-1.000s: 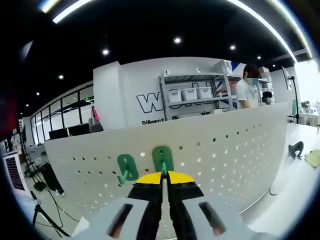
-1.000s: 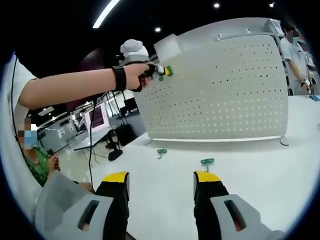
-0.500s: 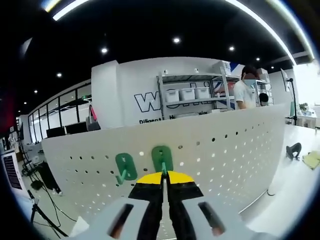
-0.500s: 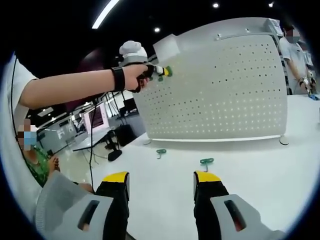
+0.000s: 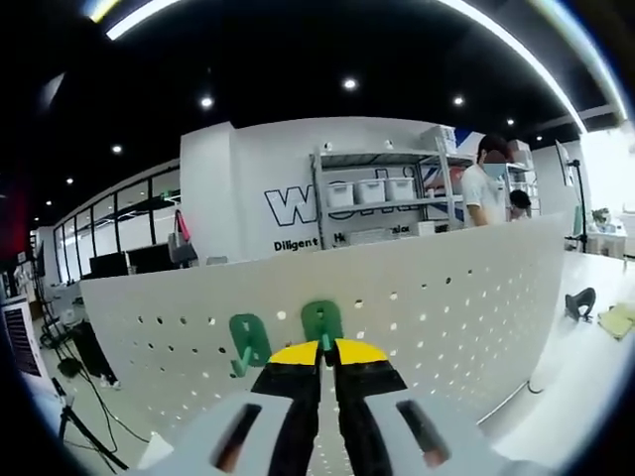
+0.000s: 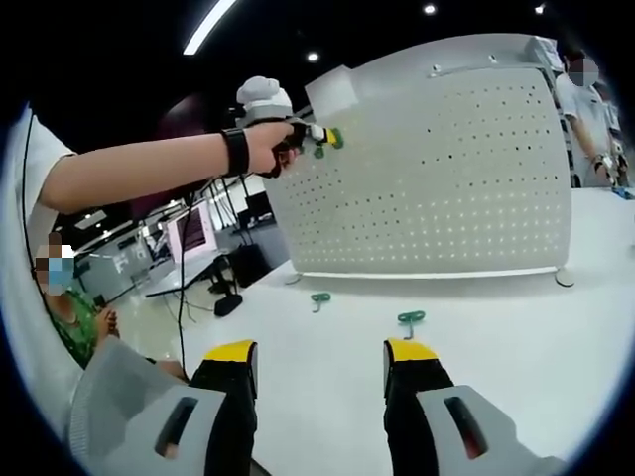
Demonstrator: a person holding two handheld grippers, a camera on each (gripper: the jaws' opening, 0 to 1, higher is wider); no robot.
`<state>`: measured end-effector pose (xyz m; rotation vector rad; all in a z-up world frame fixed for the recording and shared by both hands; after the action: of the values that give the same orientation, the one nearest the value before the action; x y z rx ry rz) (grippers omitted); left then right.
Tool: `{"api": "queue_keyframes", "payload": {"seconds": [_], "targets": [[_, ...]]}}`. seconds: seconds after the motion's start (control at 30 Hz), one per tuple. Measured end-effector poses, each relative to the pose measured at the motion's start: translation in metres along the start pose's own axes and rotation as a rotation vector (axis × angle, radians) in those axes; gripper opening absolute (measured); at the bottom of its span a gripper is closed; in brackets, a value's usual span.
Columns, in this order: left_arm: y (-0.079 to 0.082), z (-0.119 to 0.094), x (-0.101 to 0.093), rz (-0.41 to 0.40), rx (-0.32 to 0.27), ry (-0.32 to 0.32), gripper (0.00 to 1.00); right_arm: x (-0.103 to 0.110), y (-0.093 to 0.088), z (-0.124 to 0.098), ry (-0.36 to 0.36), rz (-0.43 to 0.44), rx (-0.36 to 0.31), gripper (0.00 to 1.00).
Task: Insert the hook assembly into the mounting plate slot until the hook locks in place.
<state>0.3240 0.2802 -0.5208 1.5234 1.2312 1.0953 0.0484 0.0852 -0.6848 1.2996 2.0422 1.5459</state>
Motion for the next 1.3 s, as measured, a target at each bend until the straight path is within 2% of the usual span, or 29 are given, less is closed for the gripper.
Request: {"api": "queue_keyframes", "payload": {"seconds": [0.27,0.5,0.7,0.97,1.03,1.3], "targets": [[0.0002,0.0004,-0.0009,-0.015,0.008,0.009,0.03,-0.0009,-0.0001,-0.0005,-0.004,0.003,0.001,0.50],[0.0036,-0.0032,-0.0025,-0.024,0.047,0.018,0.03,-0.0013,0.0002,-0.0001,-0.003,0.007,-0.003,0.50],[0.0045,0.0005,-0.0006,-0.040,0.058,0.007,0.03,-0.0013,-0.0004,0.0011,-0.002,0.008,0.002,0.50],[0.0027,0.0015,-0.0007,-0.029,0.048,0.014,0.02,-0.0009,-0.0010,0.0013,0.000,0.010,0.005,0.49],[0.0008,-0.0007,-0.0018,0.000,0.036,0.020,0.02,-0.0015,-0.0012,0.0014,-0.001,0.010,0.007,0.49],[-0.0036,-0.0024,-0.0038,-0.010,-0.012,0.045,0.02,-0.0018,-0.0003,-0.0001,-0.006,0.017,-0.003,0.49]]}}
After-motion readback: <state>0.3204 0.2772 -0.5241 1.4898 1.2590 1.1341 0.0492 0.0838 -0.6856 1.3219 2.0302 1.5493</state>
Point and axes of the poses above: the point that each gripper's makers call its tool centre point, and the gripper's own axes: z roughly forward along the fingers, x roughly to its left, y roughly out of its top, the point moved 9 cm from there along -z, roughly backward along the fingers, and after that the axes turned 9 degrees about x, right-handed, at the moved point
